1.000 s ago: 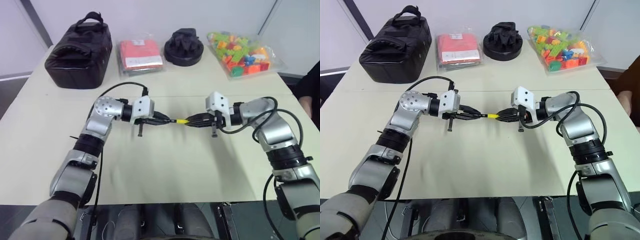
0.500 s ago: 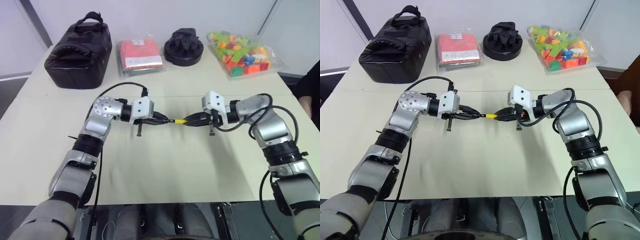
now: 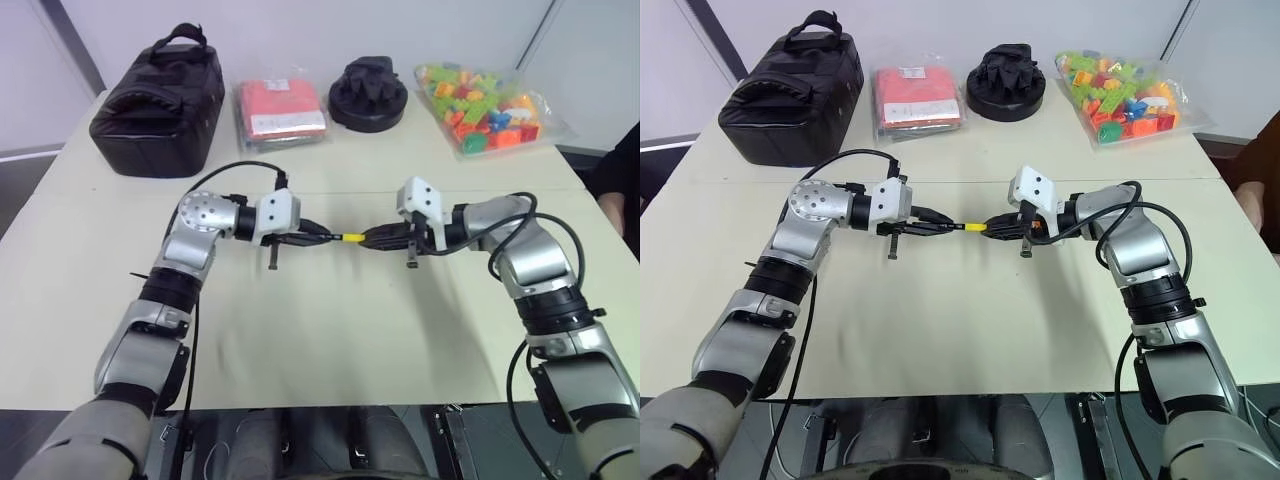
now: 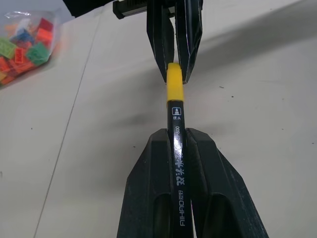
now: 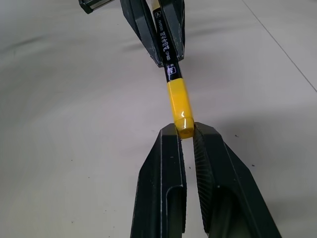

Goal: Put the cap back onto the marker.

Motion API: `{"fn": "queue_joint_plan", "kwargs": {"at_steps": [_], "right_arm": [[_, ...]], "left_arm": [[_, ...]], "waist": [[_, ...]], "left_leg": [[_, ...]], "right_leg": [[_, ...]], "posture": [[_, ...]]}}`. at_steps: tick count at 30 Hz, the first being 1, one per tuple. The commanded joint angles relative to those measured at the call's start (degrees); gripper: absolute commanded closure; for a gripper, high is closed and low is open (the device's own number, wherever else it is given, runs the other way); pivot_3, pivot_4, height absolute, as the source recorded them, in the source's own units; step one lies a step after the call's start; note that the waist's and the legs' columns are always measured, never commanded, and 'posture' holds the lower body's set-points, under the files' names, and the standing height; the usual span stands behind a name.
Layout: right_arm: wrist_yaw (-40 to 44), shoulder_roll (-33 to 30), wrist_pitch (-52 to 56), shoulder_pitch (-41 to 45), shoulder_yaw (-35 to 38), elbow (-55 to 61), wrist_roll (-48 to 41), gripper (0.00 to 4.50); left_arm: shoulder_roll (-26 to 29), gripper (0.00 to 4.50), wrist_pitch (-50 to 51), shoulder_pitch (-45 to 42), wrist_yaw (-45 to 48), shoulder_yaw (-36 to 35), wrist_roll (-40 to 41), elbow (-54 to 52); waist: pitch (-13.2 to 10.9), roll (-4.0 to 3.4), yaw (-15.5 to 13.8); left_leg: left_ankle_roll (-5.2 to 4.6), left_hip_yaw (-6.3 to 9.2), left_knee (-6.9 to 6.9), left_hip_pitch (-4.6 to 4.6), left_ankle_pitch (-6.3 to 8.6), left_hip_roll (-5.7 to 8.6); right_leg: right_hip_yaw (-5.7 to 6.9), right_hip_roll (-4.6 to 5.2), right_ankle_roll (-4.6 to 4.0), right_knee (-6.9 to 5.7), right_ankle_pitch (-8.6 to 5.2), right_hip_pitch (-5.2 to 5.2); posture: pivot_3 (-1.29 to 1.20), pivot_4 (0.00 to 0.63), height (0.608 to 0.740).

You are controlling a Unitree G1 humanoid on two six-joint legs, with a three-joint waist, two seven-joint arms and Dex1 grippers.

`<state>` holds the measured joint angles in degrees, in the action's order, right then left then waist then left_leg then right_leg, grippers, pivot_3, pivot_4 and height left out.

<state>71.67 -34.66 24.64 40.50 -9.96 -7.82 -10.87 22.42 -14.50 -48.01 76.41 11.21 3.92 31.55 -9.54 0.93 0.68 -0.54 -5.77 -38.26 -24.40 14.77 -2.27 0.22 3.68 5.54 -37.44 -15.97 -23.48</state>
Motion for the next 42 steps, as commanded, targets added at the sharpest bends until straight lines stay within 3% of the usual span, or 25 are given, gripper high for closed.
{"fn": "queue_joint_plan", "kwargs": {"at_steps": [1, 16, 19, 25, 26, 31, 35, 39, 42], "right_arm": [[1.5, 3.46, -1.2, 1.45, -1.33, 6.93, -3.89, 4.46], [2.51, 1.16, -1.57, 0.05, -1.71, 6.22, -2.14, 4.46], [2.53, -0.13, -2.34, -0.09, -1.33, 5.13, -1.04, 3.28], [2.85, -2.86, -3.37, -0.27, -0.88, 4.56, -0.44, 0.14], [2.91, -3.68, -3.71, -0.38, -0.62, 4.46, -0.37, 0.01], [-0.39, -8.99, -4.05, -1.64, 5.67, 3.46, -1.37, 0.01], [-6.63, -9.61, -0.92, -6.73, 12.77, 7.41, -4.25, 0.01], [-18.24, -4.01, 3.56, -13.67, 20.78, 14.21, -7.88, 0.01], [-28.41, 2.1, 5.98, -17.83, 24.26, 19.06, -8.74, 0.01]], "left_arm": [[-3.11, 4.5, -0.81, -0.89, -0.8, 1.56, 0.72, -1.08], [-2.75, 4.5, -0.85, -0.41, -1.03, 1.46, 0.61, -1.05], [-2.44, 4.5, -0.84, -0.19, -1.04, 1.26, 0.64, -0.97], [-1.81, 4.5, -0.77, 0.15, -1.26, 0.95, 0.72, -0.86], [-1.53, 4.5, -0.72, 0.23, -1.47, 0.87, 0.69, -0.83], [0.97, 4.5, 3.14, 2.61, -4.44, -1.15, 1.51, -3.28], [2.61, 4.5, 15.55, 7.71, -11.59, -6.02, 5.08, -10.95], [2.21, 4.5, 36.67, 17.02, -24.59, -13.28, 9.99, -24.82], [-1.98, 4.5, 45.93, 23.84, -39.15, -20.15, 11.14, -34.21]], "waist": [[0.0, 0.0, -0.01], [0.0, 0.0, -0.02], [0.0, 0.0, -0.08], [-0.01, 0.01, -0.01], [-0.01, 0.01, -0.01], [-0.01, 0.01, -0.07], [-0.01, 0.02, -0.02], [0.0, 0.01, 0.17], [0.01, -0.01, 0.16]], "left_leg": [[0.0, 0.0, 0.0, 0.0, 0.0, 0.0], [0.0, 0.0, 0.0, 0.0, 0.0, 0.0], [0.0, 0.0, 0.0, 0.0, 0.0, 0.0], [0.0, 0.02, 0.0, -0.01, 0.0, 0.0], [0.0, 0.02, 0.0, -0.01, 0.0, 0.0], [0.0, 0.01, 0.0, -0.01, 0.0, 0.0], [-0.01, 0.03, 0.03, -0.01, 0.01, -0.02], [0.0, 0.05, 0.04, 0.0, 0.0, -0.07], [0.01, 0.06, 0.05, 0.04, 0.0, -0.12]], "right_leg": [[0.0, 0.0, 0.0, 0.0, 0.0, 0.0], [0.0, 0.0, 0.0, 0.0, 0.0, 0.0], [0.0, 0.0, 0.0, 0.0, 0.0, 0.0], [0.0, -0.01, 0.0, 0.0, 0.0, 0.0], [0.0, -0.01, 0.0, 0.0, 0.0, -0.01], [0.0, 0.01, 0.0, 0.0, 0.0, -0.01], [0.0, 0.03, 0.0, 0.04, 0.0, 0.01], [-0.01, 0.03, 0.0, 0.0, 0.0, 0.0], [-0.04, 0.03, 0.0, -0.03, 0.0, 0.03]], "posture": [[0.0, 0.15, 0.74], [0.0, 0.15, 0.74], [0.0, 0.15, 0.74], [0.0, 0.15, 0.74], [0.0, 0.15, 0.74], [0.0, 0.15, 0.74], [0.0, 0.15, 0.74], [0.0, 0.15, 0.74], [0.0, 0.15, 0.74]]}}
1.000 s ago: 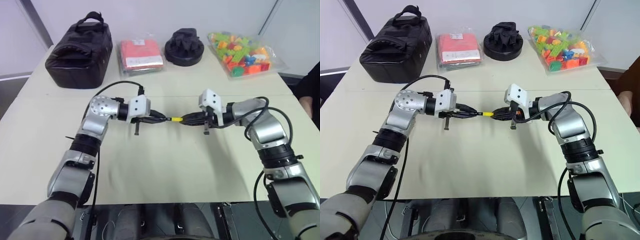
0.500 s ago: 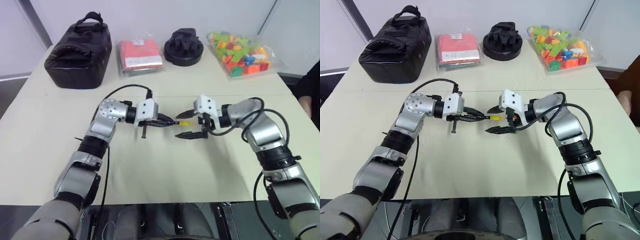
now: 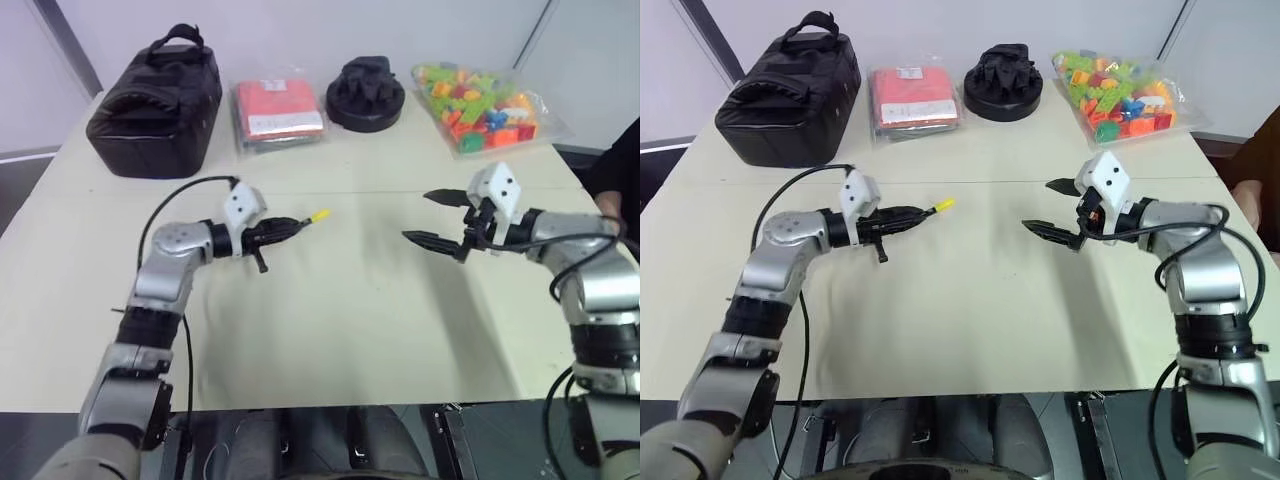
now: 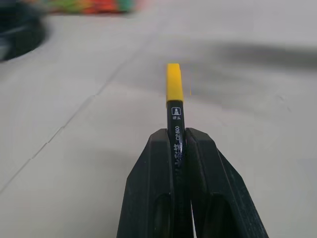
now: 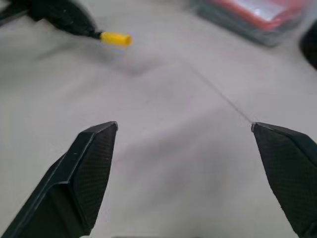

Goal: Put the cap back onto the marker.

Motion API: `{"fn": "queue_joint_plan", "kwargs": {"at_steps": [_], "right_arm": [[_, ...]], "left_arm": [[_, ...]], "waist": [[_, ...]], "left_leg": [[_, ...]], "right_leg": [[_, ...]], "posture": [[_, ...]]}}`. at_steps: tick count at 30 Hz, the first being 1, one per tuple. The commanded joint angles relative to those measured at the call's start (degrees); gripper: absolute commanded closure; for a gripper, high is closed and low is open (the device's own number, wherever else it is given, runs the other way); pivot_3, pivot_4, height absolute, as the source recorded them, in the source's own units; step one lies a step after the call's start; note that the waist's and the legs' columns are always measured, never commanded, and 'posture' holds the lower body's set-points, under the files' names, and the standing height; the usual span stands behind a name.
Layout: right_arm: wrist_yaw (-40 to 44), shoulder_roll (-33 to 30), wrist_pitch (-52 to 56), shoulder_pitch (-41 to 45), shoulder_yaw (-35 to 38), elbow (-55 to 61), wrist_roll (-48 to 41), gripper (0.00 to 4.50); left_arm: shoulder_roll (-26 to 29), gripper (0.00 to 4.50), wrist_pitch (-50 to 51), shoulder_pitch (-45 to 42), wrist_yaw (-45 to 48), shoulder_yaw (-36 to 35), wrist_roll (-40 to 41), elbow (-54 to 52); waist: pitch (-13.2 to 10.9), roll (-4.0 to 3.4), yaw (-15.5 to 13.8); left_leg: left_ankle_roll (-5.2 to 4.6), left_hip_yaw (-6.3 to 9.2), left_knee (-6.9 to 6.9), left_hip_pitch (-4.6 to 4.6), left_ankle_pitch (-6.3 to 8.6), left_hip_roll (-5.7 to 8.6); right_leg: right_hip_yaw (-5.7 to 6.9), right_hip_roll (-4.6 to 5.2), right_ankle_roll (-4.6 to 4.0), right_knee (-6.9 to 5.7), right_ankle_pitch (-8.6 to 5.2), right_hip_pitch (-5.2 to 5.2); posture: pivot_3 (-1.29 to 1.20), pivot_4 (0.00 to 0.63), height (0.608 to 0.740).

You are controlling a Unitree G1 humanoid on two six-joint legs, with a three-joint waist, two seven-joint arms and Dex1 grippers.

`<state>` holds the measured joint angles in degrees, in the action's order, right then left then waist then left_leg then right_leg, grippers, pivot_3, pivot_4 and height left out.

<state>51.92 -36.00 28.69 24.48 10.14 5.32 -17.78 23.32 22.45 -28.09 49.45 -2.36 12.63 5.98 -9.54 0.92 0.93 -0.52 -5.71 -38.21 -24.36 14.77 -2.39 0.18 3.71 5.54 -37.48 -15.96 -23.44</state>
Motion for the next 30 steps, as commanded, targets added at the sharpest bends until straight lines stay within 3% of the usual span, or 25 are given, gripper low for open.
{"fn": "queue_joint_plan", "kwargs": {"at_steps": [1, 9, 10, 17, 24, 30], "right_arm": [[-10.73, 4.73, 2.22, -3.16, 4.33, 7.3, -1.72, 0.01], [-21.33, 12.41, -0.91, -8.15, 2.05, 8.67, 0.07, 0.01], [-21.7, 12.73, -1.47, -8.09, 1.53, 8.03, 0.32, 0.0], [-22.63, 11.95, -5.36, -8.01, 0.53, 3.68, 1.74, 0.0], [-27.04, 10.56, -13.17, -6.71, 4.79, -4.4, 3.91, 0.0], [-27.93, 9.31, -22.64, -10.21, 7.15, -13.66, 5.9, 0.0]], "left_arm": [[-4.05, 4.5, 11.4, 5.91, -15.3, -8.14, 3.1, -11.57], [-7.97, 4.5, 14.05, 14.97, -26.05, -11.26, 3.72, -21.24], [-7.94, 3.53, 13.43, 14.94, -26.21, -11.01, 3.75, -20.96], [-6.4, 0.06, 9.13, 15.13, -26.58, -9.72, 2.24, -16.39], [-1.9, 0.02, 5.53, 12.28, -24.64, -18.35, 8.41, -14.49], [5.28, 0.02, 4.46, 18.52, -20.01, -23.46, 11.36, -15.78]], "waist": [[0.0, 0.0, -0.16], [0.0, 0.03, -0.35], [0.0, 0.03, -0.33], [0.01, 0.02, -0.23], [0.0, 0.03, -0.17], [0.01, 0.02, 0.04]], "left_leg": [[0.03, 0.01, 0.0, -0.01, -0.02, 0.0], [0.05, 0.02, -0.01, 0.04, -0.02, 0.06], [0.05, 0.02, -0.01, 0.05, -0.02, 0.06], [0.06, 0.0, 0.0, 0.07, -0.03, 0.06], [0.06, -0.01, 0.0, 0.06, -0.03, 0.05], [0.05, -0.09, 0.1, 0.08, -0.02, 0.04]], "right_leg": [[0.0, 0.0, 0.0, -0.01, 0.0, -0.01], [0.02, 0.04, -0.02, -0.03, 0.02, 0.06], [0.02, 0.02, -0.03, -0.03, 0.02, 0.06], [0.02, -0.02, -0.05, -0.03, 0.02, 0.05], [0.02, -0.02, -0.06, -0.03, 0.02, 0.03], [0.01, -0.01, -0.06, 0.08, 0.02, 0.03]], "posture": [[0.0, 0.15, 0.74], [0.0, 0.15, 0.74], [0.0, 0.15, 0.74], [0.0, 0.15, 0.74], [0.0, 0.15, 0.74], [0.0, 0.15, 0.74]]}}
